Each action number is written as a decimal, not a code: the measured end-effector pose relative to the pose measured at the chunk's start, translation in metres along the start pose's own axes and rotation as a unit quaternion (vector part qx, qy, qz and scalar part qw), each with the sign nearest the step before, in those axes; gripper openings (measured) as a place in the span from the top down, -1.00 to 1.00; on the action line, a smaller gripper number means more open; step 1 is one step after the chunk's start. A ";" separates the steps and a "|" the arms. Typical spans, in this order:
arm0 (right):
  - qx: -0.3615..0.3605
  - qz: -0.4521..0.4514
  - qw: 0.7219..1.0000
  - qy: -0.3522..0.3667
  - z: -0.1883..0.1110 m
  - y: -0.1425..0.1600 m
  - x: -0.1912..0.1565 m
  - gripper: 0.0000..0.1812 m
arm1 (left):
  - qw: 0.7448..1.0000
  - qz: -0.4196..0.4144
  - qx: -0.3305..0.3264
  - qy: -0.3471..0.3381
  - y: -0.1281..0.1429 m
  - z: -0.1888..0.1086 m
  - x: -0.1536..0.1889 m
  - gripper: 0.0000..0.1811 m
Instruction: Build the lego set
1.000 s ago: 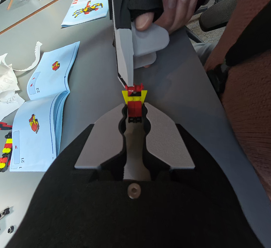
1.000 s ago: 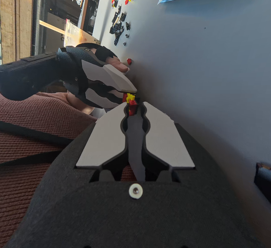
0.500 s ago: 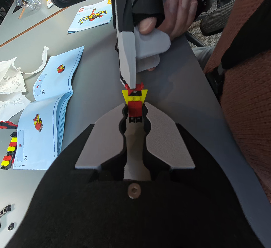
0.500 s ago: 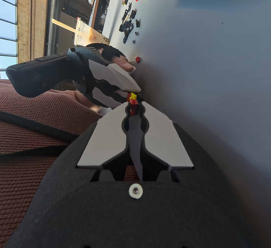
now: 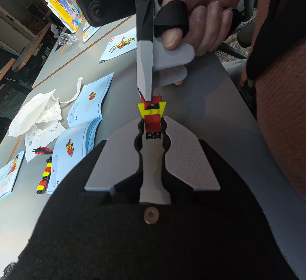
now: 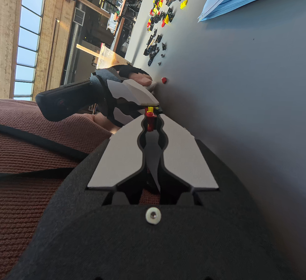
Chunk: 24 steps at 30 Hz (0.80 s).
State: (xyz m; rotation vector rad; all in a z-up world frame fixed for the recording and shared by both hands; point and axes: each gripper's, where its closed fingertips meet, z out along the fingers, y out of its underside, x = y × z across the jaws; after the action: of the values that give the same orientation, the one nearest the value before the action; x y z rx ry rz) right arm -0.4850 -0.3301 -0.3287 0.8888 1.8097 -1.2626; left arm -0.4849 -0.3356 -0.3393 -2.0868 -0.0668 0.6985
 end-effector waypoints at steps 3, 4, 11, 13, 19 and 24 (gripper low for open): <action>0.012 0.007 1.000 0.002 0.000 -0.002 0.000 0.88 | 1.000 0.011 0.004 -0.009 -0.001 -0.001 -0.002 0.79; 0.020 0.025 0.999 -0.013 0.000 -0.003 -0.002 0.88 | 1.000 0.012 0.010 -0.012 -0.003 -0.001 -0.003 0.79; 0.029 0.051 0.998 -0.034 0.000 -0.004 -0.001 0.88 | 1.000 0.014 0.015 -0.009 -0.003 -0.002 -0.005 0.79; 0.027 -0.005 1.000 -0.013 -0.001 -0.009 -0.006 0.88 | 0.999 0.021 0.024 -0.027 -0.005 -0.004 -0.009 0.79; 0.032 -0.023 0.999 -0.025 -0.005 -0.010 -0.013 0.86 | 0.999 0.018 0.031 -0.041 -0.008 -0.007 -0.014 0.79; 0.045 -0.019 0.998 -0.030 -0.005 -0.012 -0.015 0.88 | 0.998 0.013 0.031 -0.043 -0.008 -0.008 -0.015 0.79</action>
State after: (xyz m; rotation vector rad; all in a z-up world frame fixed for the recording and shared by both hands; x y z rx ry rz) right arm -0.4893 -0.3301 -0.3093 0.8598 1.7423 -1.3910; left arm -0.4919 -0.3419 -0.3227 -2.0013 -0.0651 0.7975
